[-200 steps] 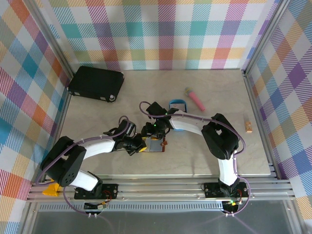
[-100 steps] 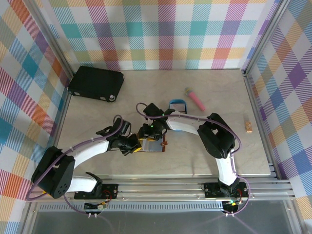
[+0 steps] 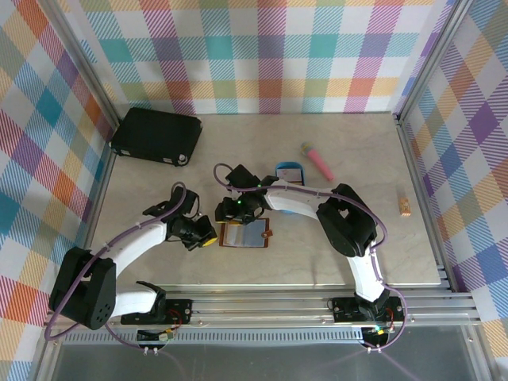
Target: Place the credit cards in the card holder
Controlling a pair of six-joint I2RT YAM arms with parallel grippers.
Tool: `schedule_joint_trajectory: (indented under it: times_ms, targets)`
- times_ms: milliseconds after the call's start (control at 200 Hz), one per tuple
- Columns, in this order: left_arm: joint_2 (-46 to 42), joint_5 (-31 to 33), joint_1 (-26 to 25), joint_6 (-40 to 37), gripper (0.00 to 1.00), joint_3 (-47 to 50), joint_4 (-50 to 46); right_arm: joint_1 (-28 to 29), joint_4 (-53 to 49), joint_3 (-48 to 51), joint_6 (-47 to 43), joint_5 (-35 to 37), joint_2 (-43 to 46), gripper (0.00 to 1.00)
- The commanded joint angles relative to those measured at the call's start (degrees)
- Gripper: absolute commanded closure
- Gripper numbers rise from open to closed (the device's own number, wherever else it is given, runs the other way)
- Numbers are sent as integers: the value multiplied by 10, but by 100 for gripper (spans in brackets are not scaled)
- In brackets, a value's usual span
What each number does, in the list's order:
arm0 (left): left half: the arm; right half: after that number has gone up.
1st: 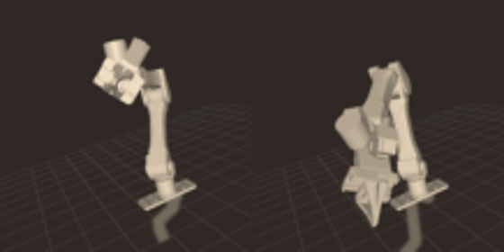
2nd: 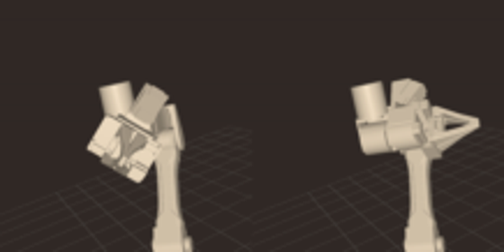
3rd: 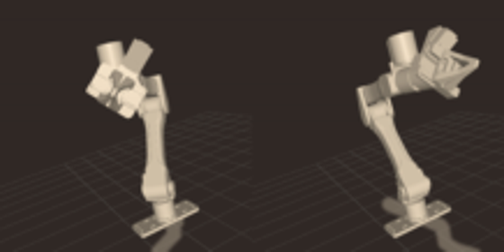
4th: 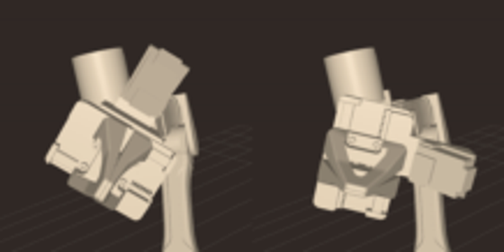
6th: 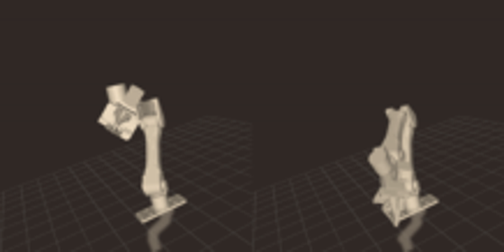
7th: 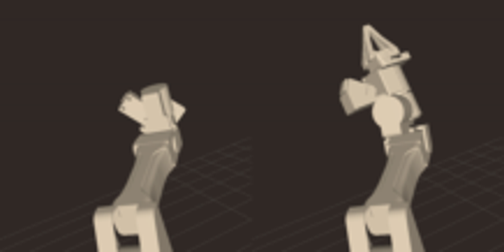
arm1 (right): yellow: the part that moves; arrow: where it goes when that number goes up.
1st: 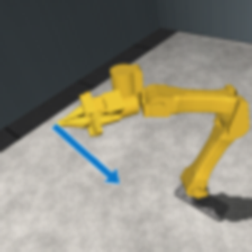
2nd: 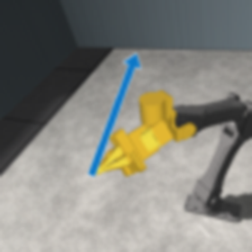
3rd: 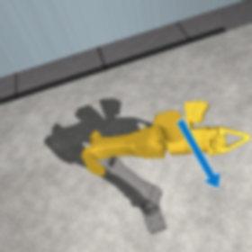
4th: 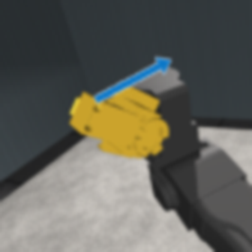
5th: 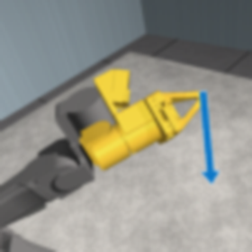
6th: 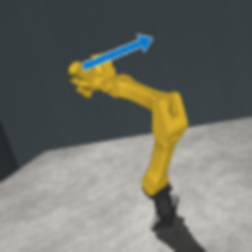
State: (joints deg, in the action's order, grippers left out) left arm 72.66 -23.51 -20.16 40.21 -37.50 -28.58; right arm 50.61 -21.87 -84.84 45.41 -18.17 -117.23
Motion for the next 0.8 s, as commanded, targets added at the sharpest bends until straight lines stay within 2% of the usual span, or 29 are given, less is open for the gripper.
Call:
schedule_joint_trajectory:
  times_ms: [0,160,215,320,475,540,605,715,795]
  targets:
    - [-4,-21,12,-38,86,-18,-13,-10,33,14,-28,9,58,53]
    - [-25,-23,18,-85,73,-43,3,-47,87,98,-119,48,175,50]
    - [-25,-21,20,-107,63,-61,-5,-65,104,131,-157,52,220,48]
    - [-24,-13,24,-144,42,-98,-18,-97,135,195,-287,41,290,44]
    - [-18,7,27,-207,21,-158,-49,-127,13,202,-538,102,352,37]
    - [-9,12,27,-227,17,-176,-56,-136,-63,174,-595,135,355,26]
    - [4,-1,27,-245,14,-190,-59,-167,-119,150,-634,110,353,25]
    - [32,-25,27,-270,2,-208,-53,-247,-158,131,-660,41,346,28]
    - [40,-44,27,-278,1,-213,-34,-290,-166,126,-704,15,336,31]
